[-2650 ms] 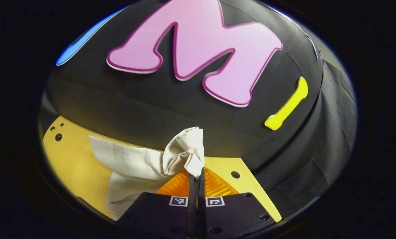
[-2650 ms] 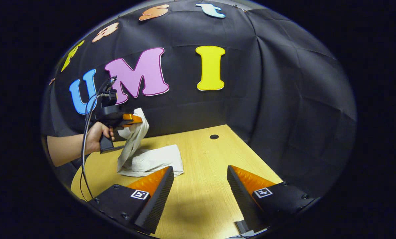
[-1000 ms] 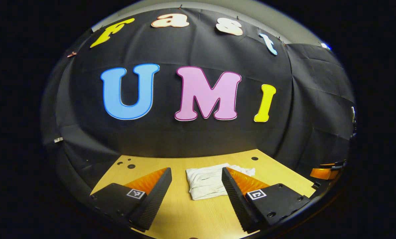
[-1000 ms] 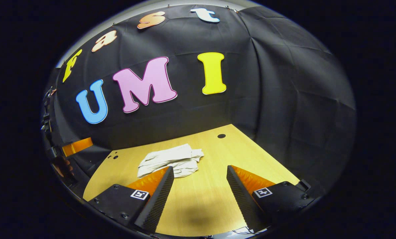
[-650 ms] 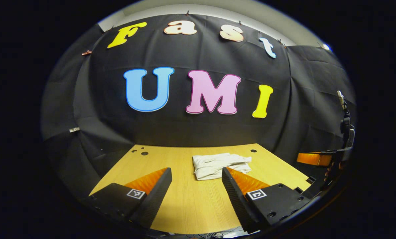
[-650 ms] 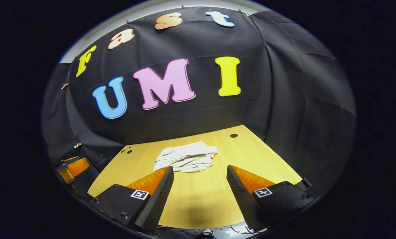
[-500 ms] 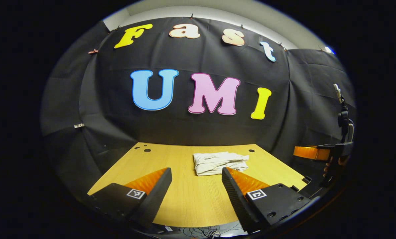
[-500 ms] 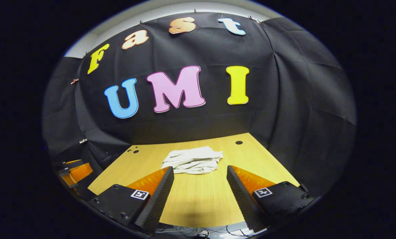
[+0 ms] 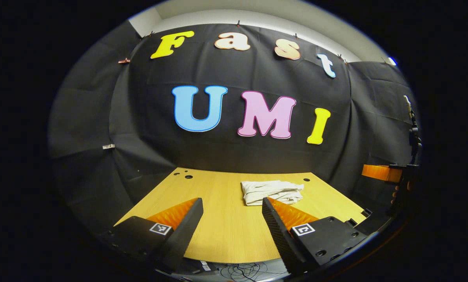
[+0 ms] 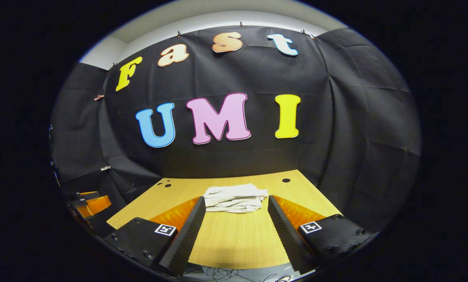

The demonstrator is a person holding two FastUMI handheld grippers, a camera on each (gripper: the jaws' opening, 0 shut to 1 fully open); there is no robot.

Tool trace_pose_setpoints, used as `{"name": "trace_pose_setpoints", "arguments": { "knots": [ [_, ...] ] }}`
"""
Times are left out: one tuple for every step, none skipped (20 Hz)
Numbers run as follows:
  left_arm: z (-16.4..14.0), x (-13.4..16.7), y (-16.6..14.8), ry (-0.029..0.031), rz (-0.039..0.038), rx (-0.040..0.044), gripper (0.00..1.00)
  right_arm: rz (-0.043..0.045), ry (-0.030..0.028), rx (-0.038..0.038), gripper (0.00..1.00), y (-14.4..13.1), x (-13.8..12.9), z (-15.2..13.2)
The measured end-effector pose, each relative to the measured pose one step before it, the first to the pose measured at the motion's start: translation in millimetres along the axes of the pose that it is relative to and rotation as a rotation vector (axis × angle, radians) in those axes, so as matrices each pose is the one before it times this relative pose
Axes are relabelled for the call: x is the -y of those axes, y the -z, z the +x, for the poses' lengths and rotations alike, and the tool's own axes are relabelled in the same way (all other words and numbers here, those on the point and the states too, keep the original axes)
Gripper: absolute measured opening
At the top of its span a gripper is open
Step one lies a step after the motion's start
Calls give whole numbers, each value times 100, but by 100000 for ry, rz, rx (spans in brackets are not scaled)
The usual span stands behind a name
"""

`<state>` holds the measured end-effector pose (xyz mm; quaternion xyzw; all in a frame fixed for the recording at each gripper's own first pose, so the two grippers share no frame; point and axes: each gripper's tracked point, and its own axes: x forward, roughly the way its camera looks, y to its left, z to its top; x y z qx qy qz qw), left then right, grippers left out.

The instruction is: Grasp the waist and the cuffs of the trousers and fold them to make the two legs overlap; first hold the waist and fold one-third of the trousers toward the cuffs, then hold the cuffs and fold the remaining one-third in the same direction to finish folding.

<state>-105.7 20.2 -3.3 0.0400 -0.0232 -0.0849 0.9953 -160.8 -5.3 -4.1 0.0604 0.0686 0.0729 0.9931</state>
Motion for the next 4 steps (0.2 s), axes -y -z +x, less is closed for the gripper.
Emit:
{"name": "trace_pose_setpoints", "arguments": {
  "knots": [
    [-143,-213,131,-930,-1245,-518,96,-1127,-1111,-554,98,140,-150,-36],
    [-158,-312,116,-1047,123,-323,96,-1027,-1142,-20,98,44,-89,-80],
    [-184,-438,149,-1531,1770,344,96,-760,-1517,179,98,16,-260,-43],
    [-129,-392,-340,-1643,1933,1058,96,-1128,-1631,-391,98,89,-278,179]
  ]
}}
